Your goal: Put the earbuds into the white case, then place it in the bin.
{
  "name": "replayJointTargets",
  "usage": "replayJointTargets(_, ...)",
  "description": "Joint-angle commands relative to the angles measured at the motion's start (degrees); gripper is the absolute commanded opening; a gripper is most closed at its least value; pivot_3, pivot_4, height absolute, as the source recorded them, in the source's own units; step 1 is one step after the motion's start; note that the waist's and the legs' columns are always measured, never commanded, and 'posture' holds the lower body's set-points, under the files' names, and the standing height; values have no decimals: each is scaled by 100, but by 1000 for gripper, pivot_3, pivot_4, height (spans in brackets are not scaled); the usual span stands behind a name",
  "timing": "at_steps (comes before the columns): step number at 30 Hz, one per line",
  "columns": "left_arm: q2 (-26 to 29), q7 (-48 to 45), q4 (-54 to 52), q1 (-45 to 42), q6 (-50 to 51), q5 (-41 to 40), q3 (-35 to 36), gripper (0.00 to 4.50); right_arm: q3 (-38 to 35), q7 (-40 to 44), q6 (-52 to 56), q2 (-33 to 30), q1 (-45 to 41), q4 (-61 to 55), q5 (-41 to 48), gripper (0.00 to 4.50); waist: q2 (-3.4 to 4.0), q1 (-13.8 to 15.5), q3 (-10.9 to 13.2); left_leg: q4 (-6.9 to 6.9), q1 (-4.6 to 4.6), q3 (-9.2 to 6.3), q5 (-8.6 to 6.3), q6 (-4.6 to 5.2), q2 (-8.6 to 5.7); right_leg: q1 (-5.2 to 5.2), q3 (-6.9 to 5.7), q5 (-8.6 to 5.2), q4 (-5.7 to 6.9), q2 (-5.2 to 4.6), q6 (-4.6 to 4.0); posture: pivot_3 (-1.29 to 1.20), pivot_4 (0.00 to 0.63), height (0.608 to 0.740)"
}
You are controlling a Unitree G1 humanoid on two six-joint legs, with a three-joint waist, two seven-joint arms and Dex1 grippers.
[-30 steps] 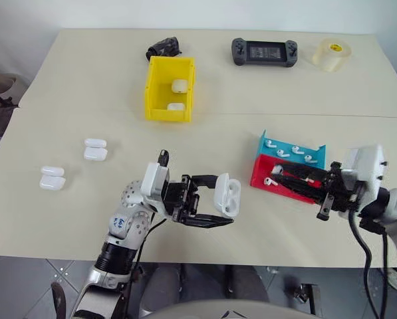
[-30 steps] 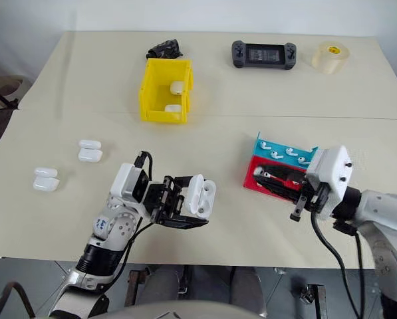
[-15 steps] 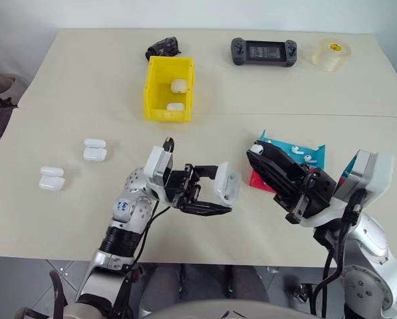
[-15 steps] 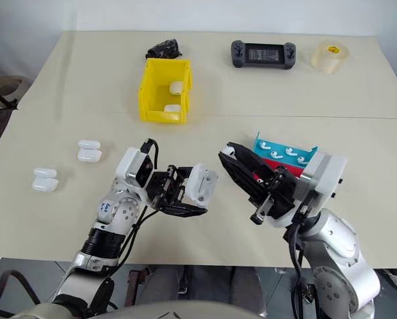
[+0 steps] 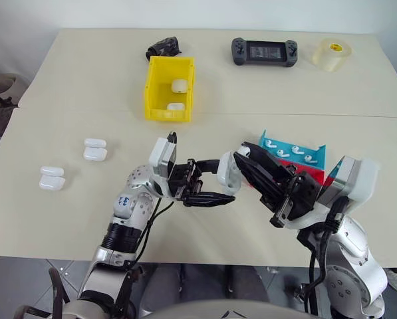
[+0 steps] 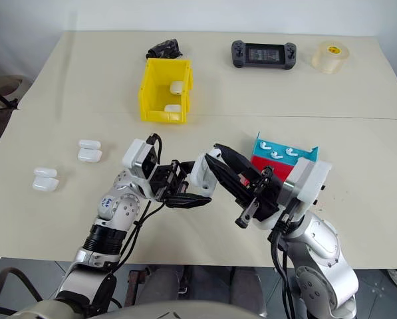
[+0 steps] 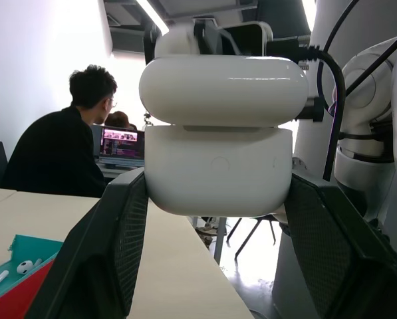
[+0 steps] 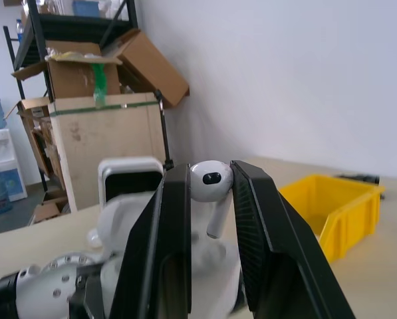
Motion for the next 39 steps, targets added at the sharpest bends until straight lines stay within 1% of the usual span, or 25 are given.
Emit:
replayJointTargets(1,-55,-11,-235,-72,-51,-117,95,2743,17,91,-253,-30,51,-1,-35,503,0,-4,0,0,0,0,0,0,0,0,0,0,0,0,0,0,150,740)
replayJointTargets(18,12,-249,-221,-35,-43,-127,79,2743,339,264,-569,-76,30,428,-257,503,0,-1,0,0,0,0,0,0,1,0,0,0,-1,0,0,0,150,740)
replayJointTargets(24,-92,-154,-115,-103,-148,-132,185,2743,352,339,-399,-276,108,452,-81,503,0,1,0,0,0,0,0,0,1,0,0,0,-2,0,0,0,150,740)
replayJointTargets(31,-194,-130,-40,-167,-260,-79,265,2743,123,372,-231,-620,149,523,161,503,0,5,0,0,0,0,0,0,1,1,-1,0,-4,0,0,0,150,740)
replayJointTargets(39,-250,-117,-18,-172,-309,-54,300,2743,38,375,-113,-796,35,518,415,503,0,7,0,0,0,0,0,0,2,1,-1,0,-5,0,0,0,150,740)
